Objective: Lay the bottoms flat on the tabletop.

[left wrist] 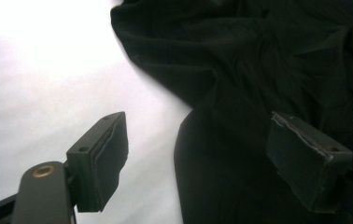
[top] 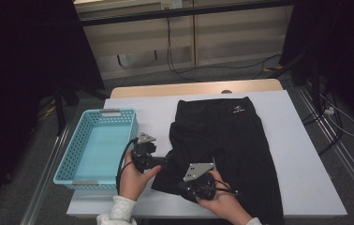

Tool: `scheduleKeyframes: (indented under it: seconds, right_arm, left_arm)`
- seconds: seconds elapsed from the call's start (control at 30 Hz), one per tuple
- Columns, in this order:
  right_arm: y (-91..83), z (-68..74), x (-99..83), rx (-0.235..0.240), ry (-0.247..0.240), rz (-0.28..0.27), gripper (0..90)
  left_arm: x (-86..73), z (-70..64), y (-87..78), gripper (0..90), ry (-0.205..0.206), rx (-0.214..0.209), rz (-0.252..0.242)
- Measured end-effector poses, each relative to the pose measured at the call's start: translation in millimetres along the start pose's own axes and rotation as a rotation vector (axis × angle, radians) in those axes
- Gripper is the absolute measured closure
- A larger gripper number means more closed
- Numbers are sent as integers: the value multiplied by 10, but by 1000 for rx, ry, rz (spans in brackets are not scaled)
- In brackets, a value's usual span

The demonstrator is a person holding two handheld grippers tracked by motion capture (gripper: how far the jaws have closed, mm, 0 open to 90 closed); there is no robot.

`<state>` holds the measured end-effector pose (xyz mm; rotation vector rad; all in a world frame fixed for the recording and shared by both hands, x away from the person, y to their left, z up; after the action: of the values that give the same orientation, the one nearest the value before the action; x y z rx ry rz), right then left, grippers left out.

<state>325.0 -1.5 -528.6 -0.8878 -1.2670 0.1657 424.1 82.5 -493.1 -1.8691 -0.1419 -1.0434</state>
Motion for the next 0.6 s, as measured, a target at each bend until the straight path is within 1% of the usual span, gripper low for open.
scheduleKeyframes:
  seconds: [0.07, 0.13, 0.17, 0.23, 0.27, 0.33, 0.4, 0.47, 0.53, 0.6]
  right_arm:
    - [-14, 30, -1, 18, 20, -3, 895]
    - [-42, 91, -22, 58, 26, 2, 896]
    - [-60, 127, -34, 72, 20, 6, 896]
    - [-96, 167, -62, 80, 8, 10, 896]
    - [-110, 180, -77, 87, 8, 10, 896]
    - [-135, 197, -98, 107, 13, 7, 896]
    - [-160, 208, -115, 104, 3, 13, 895]
    - [-172, 223, -124, 106, -5, 16, 895]
    - [-171, 223, -123, 102, 5, 8, 894]
    - [-173, 219, -124, 98, 8, 5, 893]
  left_arm:
    - [-5, -3, 4, 213, -8, 0, 3]
    - [8, -16, 6, 216, -3, 4, -2]
    - [13, -31, 13, 216, -3, -1, -3]
    - [-2, -51, 42, 220, 9, -8, 8]
    - [-20, -46, 60, 224, 8, -4, 18]
    - [-41, -32, 102, 229, 8, 4, 19]
    - [-76, -27, 127, 244, 13, 8, 39]
    - [-79, -33, 135, 254, 4, 4, 42]
    - [-73, -35, 136, 254, 8, 5, 42]
    - [-81, -55, 140, 256, -2, 1, 49]
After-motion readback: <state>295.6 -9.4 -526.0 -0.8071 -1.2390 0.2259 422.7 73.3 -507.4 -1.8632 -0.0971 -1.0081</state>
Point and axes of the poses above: each handheld gripper's, and its own axes: y roughly forward along the jaws, x roughly out of its top, z roughly to its left, the point moved 10 cm from there along y, roughly forward along the jaws, and after that the axes turned 2 degrees about -y, right-handed, at the moved point
